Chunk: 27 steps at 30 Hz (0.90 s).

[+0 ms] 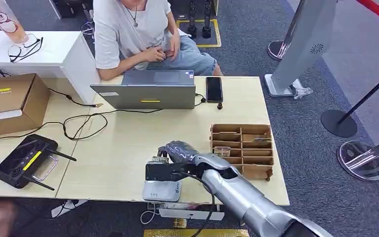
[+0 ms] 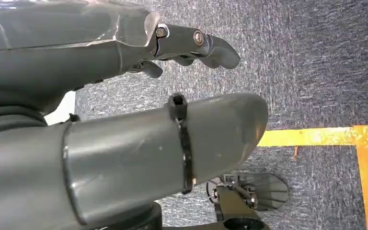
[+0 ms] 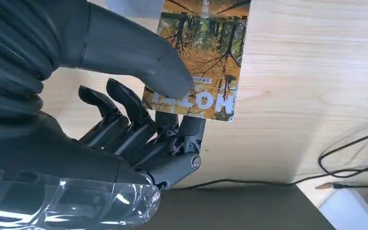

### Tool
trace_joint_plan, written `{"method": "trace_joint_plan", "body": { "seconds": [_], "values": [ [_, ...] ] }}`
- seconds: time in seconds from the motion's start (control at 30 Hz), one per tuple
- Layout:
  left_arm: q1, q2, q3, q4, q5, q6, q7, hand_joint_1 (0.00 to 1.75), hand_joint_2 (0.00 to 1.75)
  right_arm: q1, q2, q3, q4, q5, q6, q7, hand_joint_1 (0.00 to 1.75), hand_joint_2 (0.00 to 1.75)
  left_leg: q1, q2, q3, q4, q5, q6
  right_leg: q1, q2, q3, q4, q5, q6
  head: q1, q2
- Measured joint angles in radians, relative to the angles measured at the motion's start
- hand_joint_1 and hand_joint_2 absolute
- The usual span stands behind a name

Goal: Pass the card to the sensor for recognition and then transmit it.

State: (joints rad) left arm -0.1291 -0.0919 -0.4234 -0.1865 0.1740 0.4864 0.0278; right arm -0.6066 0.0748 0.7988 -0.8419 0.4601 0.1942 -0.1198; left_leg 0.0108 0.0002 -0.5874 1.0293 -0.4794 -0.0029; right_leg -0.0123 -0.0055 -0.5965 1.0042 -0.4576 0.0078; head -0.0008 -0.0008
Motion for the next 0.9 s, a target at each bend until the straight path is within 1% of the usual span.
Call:
{"method": "trace_joint_plan", "body": {
  "seconds": [0.53, 0.9],
  "values": [
    [0.001, 0.001, 0.0, 0.0, 0.001, 0.0, -0.005, 0.0, 0.0, 0.039, -0.042, -0.071, -0.177, -0.013, -0.024, 0.009, 1.75, 1.75, 0.0, 0.0, 0.0, 0.0, 0.0, 0.0, 0.0, 0.0, 0.0, 0.0, 0.0, 0.0, 0.0, 0.0],
    [0.002, 0.003, 0.0, 0.0, 0.002, 0.0, -0.008, 0.0, 0.0, 0.062, -0.059, -0.11, -0.277, 0.06, -0.105, 0.003, 1.75, 1.75, 0.0, 0.0, 0.0, 0.0, 0.0, 0.0, 0.0, 0.0, 0.0, 0.0, 0.0, 0.0, 0.0, 0.0]
  ]
}}
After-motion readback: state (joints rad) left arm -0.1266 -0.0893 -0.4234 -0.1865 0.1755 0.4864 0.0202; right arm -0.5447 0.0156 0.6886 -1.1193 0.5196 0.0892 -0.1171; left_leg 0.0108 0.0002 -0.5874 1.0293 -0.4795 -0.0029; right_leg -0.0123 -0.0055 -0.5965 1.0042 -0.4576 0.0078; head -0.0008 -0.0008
